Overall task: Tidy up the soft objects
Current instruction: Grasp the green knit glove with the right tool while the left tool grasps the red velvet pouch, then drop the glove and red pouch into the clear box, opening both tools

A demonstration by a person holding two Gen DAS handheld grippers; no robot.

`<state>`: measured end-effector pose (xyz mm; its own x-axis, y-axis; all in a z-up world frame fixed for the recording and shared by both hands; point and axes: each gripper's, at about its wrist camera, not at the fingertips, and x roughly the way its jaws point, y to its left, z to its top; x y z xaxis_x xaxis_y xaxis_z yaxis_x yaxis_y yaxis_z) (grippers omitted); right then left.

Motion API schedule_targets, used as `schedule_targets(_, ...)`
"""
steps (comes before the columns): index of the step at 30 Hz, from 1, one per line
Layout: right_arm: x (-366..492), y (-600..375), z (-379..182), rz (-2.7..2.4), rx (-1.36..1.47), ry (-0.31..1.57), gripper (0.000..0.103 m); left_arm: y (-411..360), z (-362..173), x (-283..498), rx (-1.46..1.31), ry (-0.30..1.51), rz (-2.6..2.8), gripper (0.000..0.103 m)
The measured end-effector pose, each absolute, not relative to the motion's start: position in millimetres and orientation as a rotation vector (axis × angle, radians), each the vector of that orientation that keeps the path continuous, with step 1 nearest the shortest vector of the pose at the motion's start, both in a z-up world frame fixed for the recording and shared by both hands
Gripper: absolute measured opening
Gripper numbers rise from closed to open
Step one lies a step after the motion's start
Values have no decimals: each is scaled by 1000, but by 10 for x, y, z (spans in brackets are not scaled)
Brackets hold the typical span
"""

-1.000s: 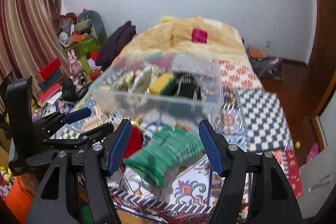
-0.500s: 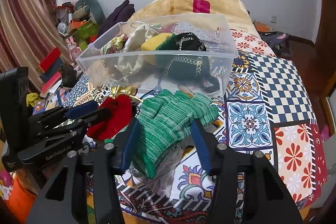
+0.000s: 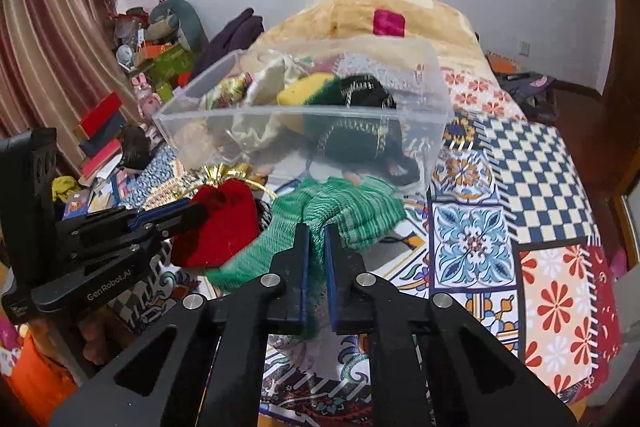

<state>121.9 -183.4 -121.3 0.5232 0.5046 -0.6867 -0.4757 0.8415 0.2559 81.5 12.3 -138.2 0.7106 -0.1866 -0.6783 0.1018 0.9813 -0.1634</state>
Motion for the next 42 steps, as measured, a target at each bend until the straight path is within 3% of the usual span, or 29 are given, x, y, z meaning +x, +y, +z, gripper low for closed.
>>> schedule_targets(26, 1416, -1833, -396, 564, 73, 586, 5, 450, -539, 871, -114, 542, -94, 8)
schedule_targets(42, 1950, -1615, -688, 507, 42, 646, 5, 363, -720, 1551, -72, 599, -75, 8)
